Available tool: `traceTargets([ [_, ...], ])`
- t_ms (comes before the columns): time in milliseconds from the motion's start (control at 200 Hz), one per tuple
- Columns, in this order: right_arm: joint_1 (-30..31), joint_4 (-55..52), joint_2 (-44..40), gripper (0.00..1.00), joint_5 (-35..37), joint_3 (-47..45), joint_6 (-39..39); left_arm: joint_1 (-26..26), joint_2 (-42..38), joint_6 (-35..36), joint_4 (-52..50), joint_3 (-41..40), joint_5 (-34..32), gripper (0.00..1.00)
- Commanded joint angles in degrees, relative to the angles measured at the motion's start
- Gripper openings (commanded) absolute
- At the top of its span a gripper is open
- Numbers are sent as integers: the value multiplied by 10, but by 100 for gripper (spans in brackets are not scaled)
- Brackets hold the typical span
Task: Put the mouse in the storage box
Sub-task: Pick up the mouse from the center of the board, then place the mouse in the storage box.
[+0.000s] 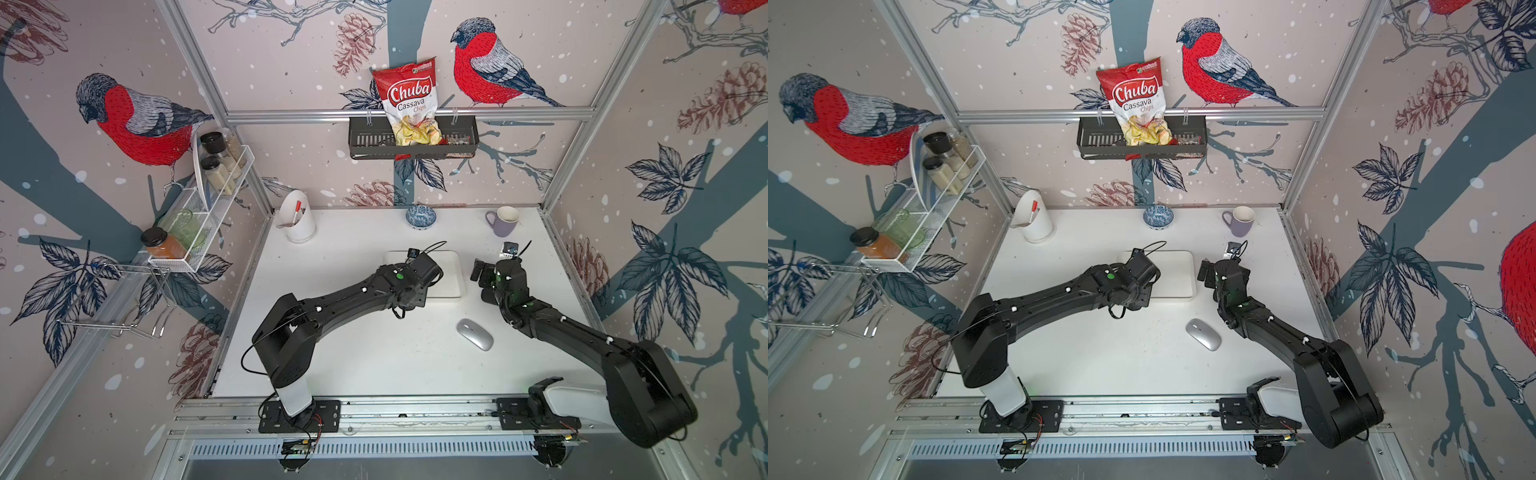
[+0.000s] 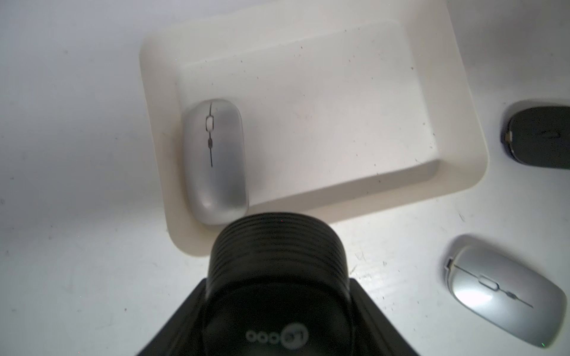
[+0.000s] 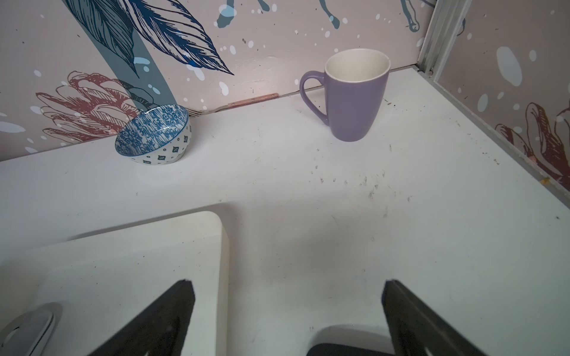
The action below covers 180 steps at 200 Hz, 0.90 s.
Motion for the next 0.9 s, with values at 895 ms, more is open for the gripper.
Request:
traceTargets([
  [895, 9, 25, -13, 100, 10, 11, -3, 67, 204, 36, 65, 124, 12, 66],
])
